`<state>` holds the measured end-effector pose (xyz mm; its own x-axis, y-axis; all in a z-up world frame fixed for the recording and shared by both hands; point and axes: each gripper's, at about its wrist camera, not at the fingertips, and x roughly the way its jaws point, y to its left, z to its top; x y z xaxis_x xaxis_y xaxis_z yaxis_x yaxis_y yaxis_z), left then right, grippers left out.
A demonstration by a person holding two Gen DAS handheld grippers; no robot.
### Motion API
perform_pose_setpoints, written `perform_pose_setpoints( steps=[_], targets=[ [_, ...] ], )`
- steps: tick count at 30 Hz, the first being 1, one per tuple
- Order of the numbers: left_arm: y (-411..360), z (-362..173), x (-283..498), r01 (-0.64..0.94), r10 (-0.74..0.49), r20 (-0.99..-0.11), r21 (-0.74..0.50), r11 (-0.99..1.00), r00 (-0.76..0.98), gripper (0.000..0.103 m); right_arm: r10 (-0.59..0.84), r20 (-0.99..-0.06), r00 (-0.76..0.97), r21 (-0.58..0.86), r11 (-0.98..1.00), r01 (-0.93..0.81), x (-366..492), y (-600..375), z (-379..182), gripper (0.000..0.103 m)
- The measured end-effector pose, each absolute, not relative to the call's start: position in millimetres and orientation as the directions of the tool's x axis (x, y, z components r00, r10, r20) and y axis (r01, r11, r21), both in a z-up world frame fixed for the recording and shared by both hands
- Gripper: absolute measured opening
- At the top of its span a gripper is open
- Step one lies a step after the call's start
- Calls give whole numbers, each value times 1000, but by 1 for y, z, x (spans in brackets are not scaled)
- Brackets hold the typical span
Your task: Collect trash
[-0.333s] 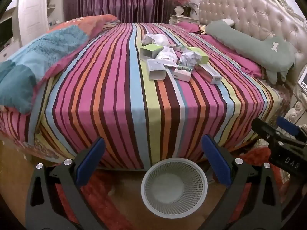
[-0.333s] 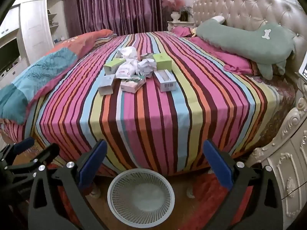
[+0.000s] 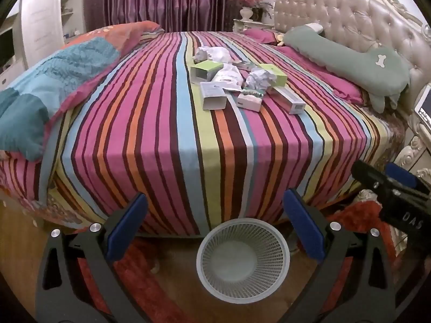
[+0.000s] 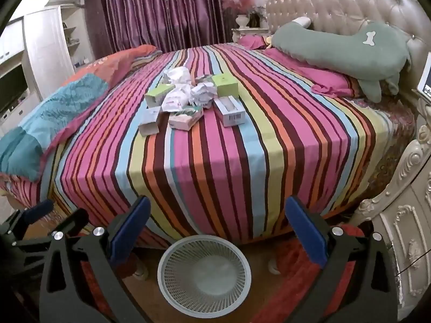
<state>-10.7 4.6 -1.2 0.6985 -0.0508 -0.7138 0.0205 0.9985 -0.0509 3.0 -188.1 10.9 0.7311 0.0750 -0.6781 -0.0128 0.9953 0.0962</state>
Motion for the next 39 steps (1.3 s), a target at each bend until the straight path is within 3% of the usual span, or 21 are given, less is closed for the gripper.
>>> perform_pose_setpoints(
  steps=[39],
  targets=[
    [0, -1, -9, -1, -19, -723, -27, 1000, 690, 97, 100, -690, 717, 91, 995, -52, 1, -184, 6, 96]
  ],
)
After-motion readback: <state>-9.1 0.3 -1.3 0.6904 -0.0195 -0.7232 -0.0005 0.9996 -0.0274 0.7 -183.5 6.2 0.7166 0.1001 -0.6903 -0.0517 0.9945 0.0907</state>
